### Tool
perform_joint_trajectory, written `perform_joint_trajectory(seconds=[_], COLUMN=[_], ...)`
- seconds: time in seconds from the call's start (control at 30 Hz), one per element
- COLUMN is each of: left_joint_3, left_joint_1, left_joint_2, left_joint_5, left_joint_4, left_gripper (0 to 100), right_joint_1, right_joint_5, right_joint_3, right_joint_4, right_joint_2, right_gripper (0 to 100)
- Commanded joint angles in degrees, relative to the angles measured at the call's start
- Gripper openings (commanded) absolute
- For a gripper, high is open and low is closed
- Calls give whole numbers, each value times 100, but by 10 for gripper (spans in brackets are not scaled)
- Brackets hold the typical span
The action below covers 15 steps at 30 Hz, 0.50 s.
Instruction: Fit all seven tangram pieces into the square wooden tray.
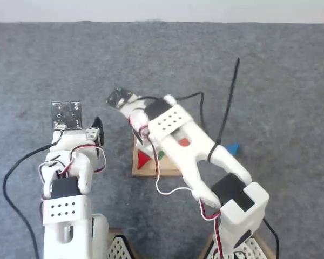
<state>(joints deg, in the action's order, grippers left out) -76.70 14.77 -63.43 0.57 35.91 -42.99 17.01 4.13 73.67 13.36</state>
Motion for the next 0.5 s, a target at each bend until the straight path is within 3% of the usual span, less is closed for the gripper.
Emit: perform_joint_trajectory(seconds=[0.0,0.27,0.47], left_joint_3=[532,655,655], left_joint_1=[53,53,53], left_joint_2=[-114,-105,-105], left_joint_5=[378,422,422], left_joint_4=[466,686,686], left_gripper=[163,163,163], right_joint_1=[-13,-13,180], right_joint_5=[-70,-264,114], right_joint_3=[290,677,853], right_joint_4=[-470,-787,-778], right_joint_2=[-180,-180,-171], right_gripper=[61,65,110])
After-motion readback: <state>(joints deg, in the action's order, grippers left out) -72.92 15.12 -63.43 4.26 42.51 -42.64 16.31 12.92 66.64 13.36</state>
